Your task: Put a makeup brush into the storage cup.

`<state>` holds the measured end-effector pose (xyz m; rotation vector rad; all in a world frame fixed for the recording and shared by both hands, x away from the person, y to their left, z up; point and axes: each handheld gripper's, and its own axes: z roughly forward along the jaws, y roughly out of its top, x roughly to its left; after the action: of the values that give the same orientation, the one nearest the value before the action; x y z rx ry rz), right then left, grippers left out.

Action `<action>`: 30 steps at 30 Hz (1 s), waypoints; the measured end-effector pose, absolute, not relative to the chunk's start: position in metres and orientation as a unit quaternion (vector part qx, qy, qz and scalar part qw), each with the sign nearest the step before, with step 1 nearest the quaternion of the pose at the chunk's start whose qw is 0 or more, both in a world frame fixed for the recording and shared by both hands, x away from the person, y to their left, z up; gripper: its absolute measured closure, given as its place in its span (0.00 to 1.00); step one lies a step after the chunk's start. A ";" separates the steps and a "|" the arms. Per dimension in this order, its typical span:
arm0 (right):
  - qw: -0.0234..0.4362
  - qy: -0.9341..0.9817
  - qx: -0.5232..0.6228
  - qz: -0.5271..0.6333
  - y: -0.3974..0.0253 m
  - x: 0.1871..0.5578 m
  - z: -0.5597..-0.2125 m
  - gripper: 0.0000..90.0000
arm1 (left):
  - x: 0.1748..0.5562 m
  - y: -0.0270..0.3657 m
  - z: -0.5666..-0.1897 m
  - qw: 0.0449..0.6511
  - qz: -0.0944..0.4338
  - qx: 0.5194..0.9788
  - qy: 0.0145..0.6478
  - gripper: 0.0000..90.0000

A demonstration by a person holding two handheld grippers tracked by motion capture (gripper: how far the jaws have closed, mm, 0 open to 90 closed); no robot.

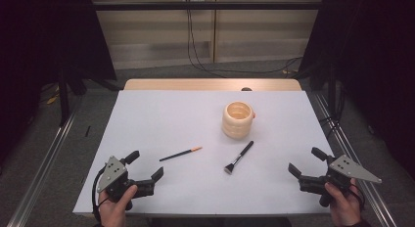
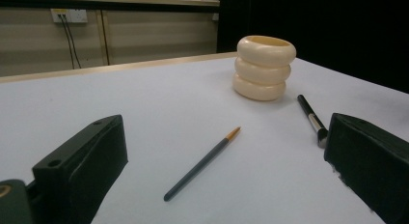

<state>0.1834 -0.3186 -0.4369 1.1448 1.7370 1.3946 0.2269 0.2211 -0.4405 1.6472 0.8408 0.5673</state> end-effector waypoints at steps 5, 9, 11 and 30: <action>0.311 0.659 0.437 0.527 -0.319 0.184 -0.438 0.01 | 0.226 0.218 -0.440 0.573 0.236 0.704 0.347 0.01; 0.313 0.658 0.440 0.525 -0.320 0.184 -0.439 0.01 | 0.226 0.218 -0.439 0.568 0.240 0.708 0.345 0.02; 0.308 0.660 0.440 0.526 -0.321 0.185 -0.439 0.01 | 0.226 0.216 -0.439 0.572 0.235 0.705 0.347 0.02; 0.297 0.659 0.436 0.536 -0.318 0.183 -0.439 0.01 | 0.223 0.211 -0.435 0.579 0.227 0.713 0.325 0.02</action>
<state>0.1828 -0.3181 -0.4390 1.1579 1.7519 1.4248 0.2226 0.2115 -0.4346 1.6669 0.7593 0.5320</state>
